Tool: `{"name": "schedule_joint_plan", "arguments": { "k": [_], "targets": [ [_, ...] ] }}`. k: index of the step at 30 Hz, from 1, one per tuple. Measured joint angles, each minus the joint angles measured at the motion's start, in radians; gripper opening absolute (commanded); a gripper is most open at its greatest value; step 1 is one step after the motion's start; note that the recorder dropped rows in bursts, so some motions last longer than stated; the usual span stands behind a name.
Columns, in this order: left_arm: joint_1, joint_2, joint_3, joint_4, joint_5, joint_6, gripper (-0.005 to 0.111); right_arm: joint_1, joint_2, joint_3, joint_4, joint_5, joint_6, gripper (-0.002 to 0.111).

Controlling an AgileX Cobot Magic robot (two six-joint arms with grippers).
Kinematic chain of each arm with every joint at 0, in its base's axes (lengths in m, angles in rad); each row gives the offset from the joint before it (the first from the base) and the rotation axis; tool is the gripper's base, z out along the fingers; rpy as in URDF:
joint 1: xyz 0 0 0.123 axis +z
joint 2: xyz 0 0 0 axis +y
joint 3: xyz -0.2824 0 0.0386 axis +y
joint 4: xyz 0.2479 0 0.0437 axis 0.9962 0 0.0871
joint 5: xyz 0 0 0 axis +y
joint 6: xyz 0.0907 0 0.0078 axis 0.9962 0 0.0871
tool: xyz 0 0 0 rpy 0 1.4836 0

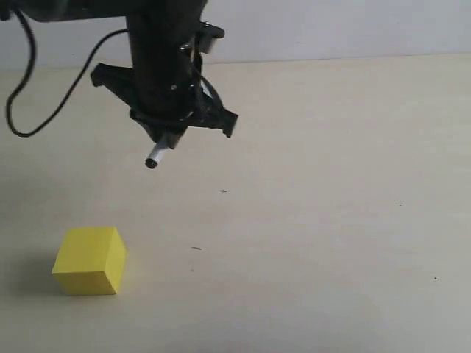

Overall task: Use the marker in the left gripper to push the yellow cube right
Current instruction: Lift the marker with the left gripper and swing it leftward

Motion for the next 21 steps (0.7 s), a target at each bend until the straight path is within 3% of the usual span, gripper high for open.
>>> {"name": "schedule_joint_plan", "arguments": {
  "k": [4,7,9,12,15,19,21],
  "targets": [
    [0.011,-0.213,0.238,0.101,0.008,0.008,0.000,0.000,0.000,0.000,0.000,0.000,0.000,0.000],
    [0.080,-0.370,0.381,0.128,0.009,0.008,0.000,0.000,0.000,0.000,0.000,0.000,0.000,0.000],
    [0.196,-0.540,0.525,0.143,0.012,0.018,0.000,0.000,0.000,0.000,0.000,0.000,0.000,0.000],
    [0.296,-0.644,0.676,0.143,0.015,0.065,0.000,0.000,0.000,0.000,0.000,0.000,0.000,0.000],
    [0.384,-0.685,0.869,0.135,0.017,0.202,0.000,0.000,0.000,0.000,0.000,0.000,0.000,0.000],
    [0.400,-0.687,0.991,0.137,-0.002,0.405,0.000,0.000,0.000,0.000,0.000,0.000,0.000,0.000],
    [0.400,-0.687,1.015,0.139,-0.099,0.550,0.000,0.000,0.000,0.000,0.000,0.000,0.000,0.000]
  ]
}}
